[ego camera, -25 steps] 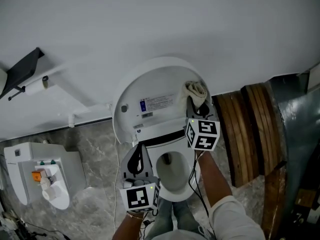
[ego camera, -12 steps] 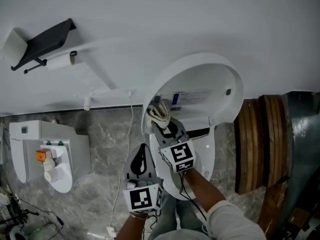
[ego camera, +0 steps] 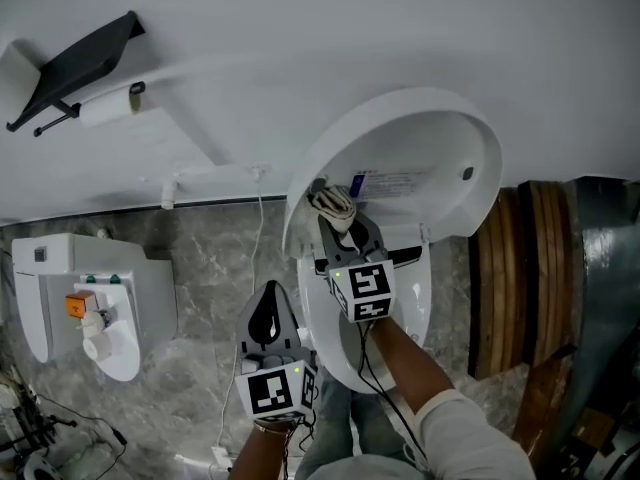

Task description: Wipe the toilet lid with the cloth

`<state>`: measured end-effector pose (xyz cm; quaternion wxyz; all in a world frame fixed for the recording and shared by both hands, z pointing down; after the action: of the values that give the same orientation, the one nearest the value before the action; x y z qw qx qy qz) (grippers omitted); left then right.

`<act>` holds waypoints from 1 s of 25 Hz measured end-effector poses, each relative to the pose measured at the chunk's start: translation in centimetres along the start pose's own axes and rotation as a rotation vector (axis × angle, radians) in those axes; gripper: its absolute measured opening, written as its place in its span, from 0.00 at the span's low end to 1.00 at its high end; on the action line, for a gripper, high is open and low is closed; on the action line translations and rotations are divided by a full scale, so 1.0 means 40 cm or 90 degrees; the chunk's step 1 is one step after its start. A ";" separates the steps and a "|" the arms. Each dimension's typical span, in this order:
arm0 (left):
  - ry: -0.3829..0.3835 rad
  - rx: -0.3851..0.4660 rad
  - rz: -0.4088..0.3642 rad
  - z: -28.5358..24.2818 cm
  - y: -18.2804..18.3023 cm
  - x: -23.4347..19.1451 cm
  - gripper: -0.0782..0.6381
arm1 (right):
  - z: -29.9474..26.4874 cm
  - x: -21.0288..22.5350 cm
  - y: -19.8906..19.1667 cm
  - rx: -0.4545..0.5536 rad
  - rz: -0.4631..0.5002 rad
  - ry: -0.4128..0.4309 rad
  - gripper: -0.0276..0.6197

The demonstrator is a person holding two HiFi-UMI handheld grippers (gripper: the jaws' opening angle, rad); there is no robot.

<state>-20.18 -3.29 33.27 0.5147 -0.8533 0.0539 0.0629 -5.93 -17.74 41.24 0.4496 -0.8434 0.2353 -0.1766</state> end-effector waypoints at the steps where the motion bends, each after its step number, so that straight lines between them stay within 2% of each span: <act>1: -0.005 0.001 -0.001 -0.008 0.000 0.005 0.12 | 0.010 0.022 -0.008 0.000 -0.010 -0.015 0.20; 4: -0.022 0.002 -0.007 -0.034 0.005 0.031 0.12 | 0.043 0.104 -0.031 0.001 -0.049 -0.064 0.20; 10: -0.064 -0.002 -0.023 -0.070 0.012 0.111 0.12 | 0.115 0.270 -0.077 0.004 -0.076 -0.165 0.20; 15: -0.087 -0.014 -0.031 -0.084 -0.004 0.153 0.12 | 0.173 0.392 -0.114 0.005 -0.156 -0.264 0.20; 21: -0.093 -0.021 -0.037 -0.079 -0.016 0.177 0.12 | 0.201 0.453 -0.131 -0.017 -0.194 -0.370 0.20; 25: -0.085 -0.023 -0.038 -0.068 -0.024 0.170 0.12 | 0.204 0.468 -0.135 -0.023 -0.203 -0.405 0.20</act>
<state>-13.17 -5.42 34.26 0.5036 -0.8574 -0.0073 0.1054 14.98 -20.03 43.05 0.4520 -0.8902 -0.0483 0.0310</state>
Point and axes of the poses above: the fingertips, and each gripper's own axes: z backward along the fingers, x to its right, y out of its top, the point moved 10 cm from there along z, backward along the fingers, and after that the axes turned 13 degrees about -x, right-handed, at the moved point
